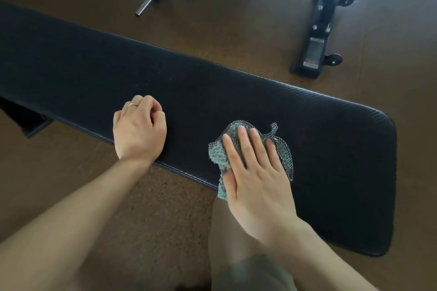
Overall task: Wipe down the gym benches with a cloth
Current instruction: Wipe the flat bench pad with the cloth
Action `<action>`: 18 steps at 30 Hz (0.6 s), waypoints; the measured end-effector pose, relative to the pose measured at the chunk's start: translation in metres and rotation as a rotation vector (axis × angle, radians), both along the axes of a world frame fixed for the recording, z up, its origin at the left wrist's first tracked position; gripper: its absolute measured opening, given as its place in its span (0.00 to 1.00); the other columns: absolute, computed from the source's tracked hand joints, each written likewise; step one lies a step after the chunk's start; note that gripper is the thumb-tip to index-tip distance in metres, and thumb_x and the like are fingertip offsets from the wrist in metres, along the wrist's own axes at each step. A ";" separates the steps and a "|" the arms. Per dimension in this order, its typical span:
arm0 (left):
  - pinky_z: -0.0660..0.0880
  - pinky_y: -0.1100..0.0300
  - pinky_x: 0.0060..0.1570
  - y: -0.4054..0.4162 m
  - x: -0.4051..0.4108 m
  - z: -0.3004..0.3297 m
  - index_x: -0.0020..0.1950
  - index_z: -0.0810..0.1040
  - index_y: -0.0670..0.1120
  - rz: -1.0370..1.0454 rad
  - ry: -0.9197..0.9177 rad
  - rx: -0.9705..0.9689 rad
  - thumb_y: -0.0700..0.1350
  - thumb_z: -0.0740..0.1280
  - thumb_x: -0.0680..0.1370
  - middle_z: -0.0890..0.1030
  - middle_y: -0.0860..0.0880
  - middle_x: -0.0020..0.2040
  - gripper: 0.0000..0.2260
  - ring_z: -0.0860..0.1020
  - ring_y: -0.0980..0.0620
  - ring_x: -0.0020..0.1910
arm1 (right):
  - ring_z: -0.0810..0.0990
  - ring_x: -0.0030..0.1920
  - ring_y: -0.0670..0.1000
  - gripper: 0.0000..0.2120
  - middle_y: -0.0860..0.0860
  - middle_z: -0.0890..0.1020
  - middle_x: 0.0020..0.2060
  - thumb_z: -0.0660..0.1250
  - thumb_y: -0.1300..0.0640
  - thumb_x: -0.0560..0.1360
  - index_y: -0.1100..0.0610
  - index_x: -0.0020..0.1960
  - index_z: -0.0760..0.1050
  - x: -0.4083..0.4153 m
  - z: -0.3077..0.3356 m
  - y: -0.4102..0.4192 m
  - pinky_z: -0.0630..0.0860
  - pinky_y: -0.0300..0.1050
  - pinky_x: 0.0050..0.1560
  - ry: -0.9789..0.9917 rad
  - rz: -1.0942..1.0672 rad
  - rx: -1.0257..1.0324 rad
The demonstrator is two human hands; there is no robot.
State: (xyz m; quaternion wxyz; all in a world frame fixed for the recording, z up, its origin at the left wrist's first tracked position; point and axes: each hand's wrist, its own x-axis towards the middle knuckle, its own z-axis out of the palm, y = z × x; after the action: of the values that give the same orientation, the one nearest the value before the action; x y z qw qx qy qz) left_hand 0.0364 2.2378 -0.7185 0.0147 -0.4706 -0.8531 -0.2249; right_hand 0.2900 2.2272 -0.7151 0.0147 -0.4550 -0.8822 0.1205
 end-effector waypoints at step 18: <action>0.70 0.44 0.52 -0.002 -0.176 0.012 0.48 0.73 0.43 -0.175 0.092 0.157 0.44 0.55 0.82 0.78 0.44 0.46 0.09 0.76 0.43 0.45 | 0.43 0.83 0.55 0.28 0.52 0.49 0.83 0.39 0.44 0.86 0.50 0.84 0.46 -0.139 0.001 -0.008 0.47 0.58 0.82 -0.073 -0.102 0.033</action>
State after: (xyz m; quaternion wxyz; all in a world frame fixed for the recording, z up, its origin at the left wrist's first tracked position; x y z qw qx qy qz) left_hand -0.1396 2.2354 -0.7064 0.0709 -0.5505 -0.7869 -0.2697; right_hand 0.1509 2.2192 -0.7141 -0.0037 -0.5031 -0.8597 0.0885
